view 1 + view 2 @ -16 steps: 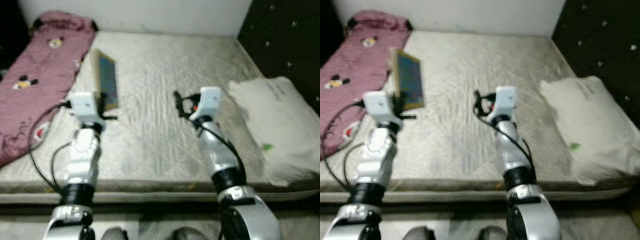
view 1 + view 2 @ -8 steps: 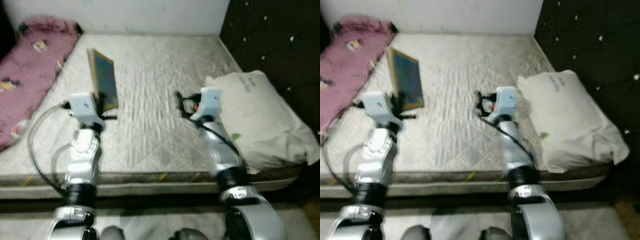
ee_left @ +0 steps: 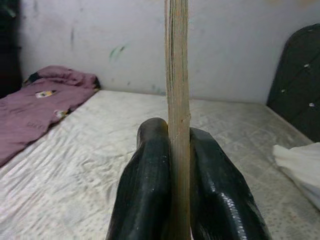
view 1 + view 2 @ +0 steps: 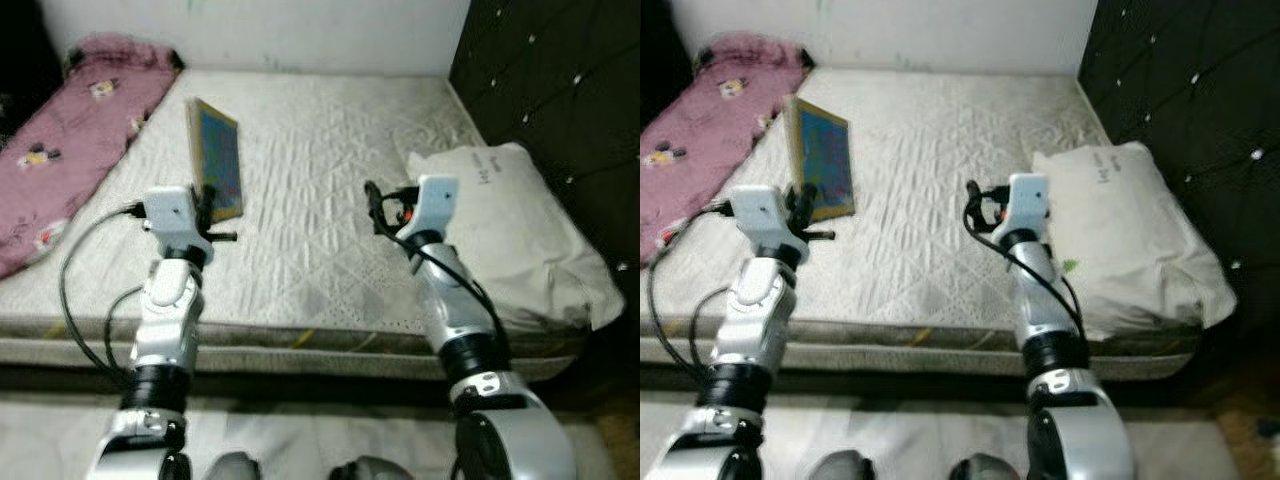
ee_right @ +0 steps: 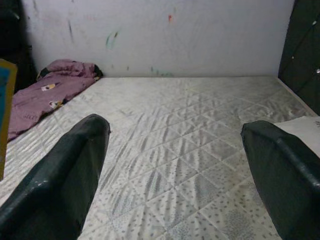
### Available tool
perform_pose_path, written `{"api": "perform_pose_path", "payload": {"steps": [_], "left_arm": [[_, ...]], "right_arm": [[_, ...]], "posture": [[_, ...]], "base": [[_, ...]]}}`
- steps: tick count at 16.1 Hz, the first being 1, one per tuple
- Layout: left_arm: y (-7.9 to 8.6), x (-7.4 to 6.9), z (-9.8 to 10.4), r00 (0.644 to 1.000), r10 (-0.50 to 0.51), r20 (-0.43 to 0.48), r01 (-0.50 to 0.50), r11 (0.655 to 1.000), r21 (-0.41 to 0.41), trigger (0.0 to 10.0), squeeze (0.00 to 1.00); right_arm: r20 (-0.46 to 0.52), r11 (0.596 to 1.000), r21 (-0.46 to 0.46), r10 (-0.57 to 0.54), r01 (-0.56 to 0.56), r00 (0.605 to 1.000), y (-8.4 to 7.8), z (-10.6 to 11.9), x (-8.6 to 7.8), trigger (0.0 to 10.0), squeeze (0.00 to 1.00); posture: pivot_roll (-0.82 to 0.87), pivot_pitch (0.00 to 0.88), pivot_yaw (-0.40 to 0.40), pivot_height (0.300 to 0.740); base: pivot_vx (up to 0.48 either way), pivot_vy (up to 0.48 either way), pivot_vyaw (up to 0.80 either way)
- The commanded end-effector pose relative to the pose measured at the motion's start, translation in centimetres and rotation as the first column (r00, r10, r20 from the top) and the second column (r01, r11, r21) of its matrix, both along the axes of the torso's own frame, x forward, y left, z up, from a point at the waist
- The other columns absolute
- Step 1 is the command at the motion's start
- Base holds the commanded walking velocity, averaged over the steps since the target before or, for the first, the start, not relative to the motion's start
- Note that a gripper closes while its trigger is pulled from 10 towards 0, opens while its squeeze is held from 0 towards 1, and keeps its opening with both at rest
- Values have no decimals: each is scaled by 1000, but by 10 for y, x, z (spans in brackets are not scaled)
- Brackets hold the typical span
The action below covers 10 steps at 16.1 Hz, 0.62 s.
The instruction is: Clean up the room
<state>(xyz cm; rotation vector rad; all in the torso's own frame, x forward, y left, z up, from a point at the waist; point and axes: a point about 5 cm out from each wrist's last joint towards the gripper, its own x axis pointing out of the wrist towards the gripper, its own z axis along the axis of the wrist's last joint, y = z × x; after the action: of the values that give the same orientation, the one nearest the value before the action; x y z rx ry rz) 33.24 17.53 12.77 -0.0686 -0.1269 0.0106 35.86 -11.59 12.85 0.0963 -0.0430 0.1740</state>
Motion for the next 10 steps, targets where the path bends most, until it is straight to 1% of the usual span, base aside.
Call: {"api": "perform_pose_path", "payload": {"steps": [1,2,3,4,5,7,10], "left_arm": [[1,4,14,998,-10,61,10,1000,2,10000,0],[2,4,14,998,-8,62,8,1000,-6,10000,0],[7,3,14,997,39,62,-39,999,-9,10000,0],[7,3,14,998,35,56,-35,999,-4,10000,0],[5,2,14,998,8,63,-6,1000,-24,10000,0],[1,1,12,998,-20,63,21,999,-24,10000,0],[1,1,12,997,-25,69,27,999,-29,10000,0]], "right_arm": [[6,1000,0,14,-14,1000,5,3,1,10000,0],[6,1000,-1,15,-15,1000,5,3,1,10000,0],[6,1000,-3,16,-16,1000,5,3,2,10000,0],[5,1000,-4,16,-16,1000,5,3,2,10000,0],[5,1000,-6,16,-16,1000,5,3,2,10000,0],[5,1000,-7,16,-16,1000,4,4,2,10000,0],[3,1000,-4,14,-14,1000,4,3,2,10000,0]], "posture": [[-69,0,-25,740],[-69,0,-25,740],[-68,0,-27,740],[-68,0,-29,740],[-68,0,-29,740],[-69,0,-29,740],[-69,0,-29,740]], "base": [[0,0,0],[0,0,0],[0,0,0],[0,0,0],[0,0,0],[0,0,0],[0,0,0]]}}
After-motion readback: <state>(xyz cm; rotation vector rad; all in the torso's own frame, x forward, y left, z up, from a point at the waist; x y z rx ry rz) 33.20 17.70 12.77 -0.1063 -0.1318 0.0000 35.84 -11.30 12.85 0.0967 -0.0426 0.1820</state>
